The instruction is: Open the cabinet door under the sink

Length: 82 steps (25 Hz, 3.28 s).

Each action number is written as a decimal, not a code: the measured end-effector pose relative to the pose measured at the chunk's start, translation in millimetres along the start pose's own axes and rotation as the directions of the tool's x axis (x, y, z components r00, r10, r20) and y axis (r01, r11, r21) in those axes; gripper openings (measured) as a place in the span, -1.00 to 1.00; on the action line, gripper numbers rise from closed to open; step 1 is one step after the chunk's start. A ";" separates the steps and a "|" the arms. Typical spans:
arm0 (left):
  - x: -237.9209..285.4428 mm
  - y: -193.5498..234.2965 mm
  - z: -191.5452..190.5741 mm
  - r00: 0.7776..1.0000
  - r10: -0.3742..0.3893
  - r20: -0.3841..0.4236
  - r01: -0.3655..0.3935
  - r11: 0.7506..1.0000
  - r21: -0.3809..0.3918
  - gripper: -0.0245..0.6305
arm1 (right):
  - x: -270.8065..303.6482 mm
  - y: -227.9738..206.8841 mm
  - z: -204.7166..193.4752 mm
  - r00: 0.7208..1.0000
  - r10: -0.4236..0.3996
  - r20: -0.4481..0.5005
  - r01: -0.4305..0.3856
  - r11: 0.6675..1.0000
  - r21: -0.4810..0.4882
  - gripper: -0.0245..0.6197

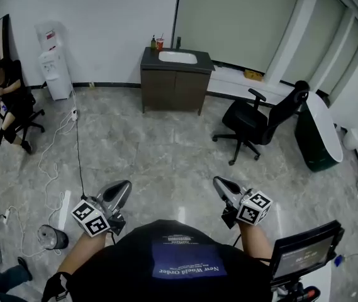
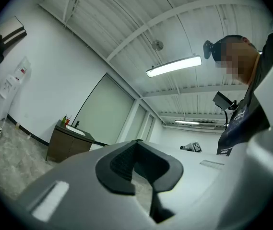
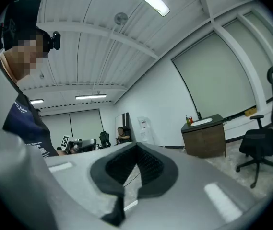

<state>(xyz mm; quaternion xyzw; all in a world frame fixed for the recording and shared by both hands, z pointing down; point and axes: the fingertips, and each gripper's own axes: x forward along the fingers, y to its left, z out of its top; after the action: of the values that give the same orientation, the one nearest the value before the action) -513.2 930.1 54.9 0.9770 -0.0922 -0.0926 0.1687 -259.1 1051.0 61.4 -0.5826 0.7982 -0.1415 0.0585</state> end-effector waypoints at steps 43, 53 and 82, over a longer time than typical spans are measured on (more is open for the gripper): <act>-43.0 114.4 12.3 0.999 0.022 -0.048 -0.026 0.997 -0.080 -0.92 | 130.3 16.1 -29.2 0.998 -0.026 -0.061 0.032 0.995 0.096 -0.92; 66.7 119.0 23.6 0.995 0.096 -0.019 -0.096 0.995 -0.017 -0.92 | 149.8 -90.5 18.0 0.993 0.097 -0.064 -0.094 0.995 0.043 -0.92; 277.6 272.9 54.9 0.991 -0.123 -0.061 0.121 0.992 -0.026 -0.92 | 254.1 -258.3 71.9 0.994 -0.078 -0.080 0.076 0.997 -0.026 -0.92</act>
<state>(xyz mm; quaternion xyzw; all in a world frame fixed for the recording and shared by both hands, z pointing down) -297.5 601.5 57.1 0.9813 -0.0260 -0.0733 0.1762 -84.5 726.4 87.0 -0.6072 0.7786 -0.1580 0.0140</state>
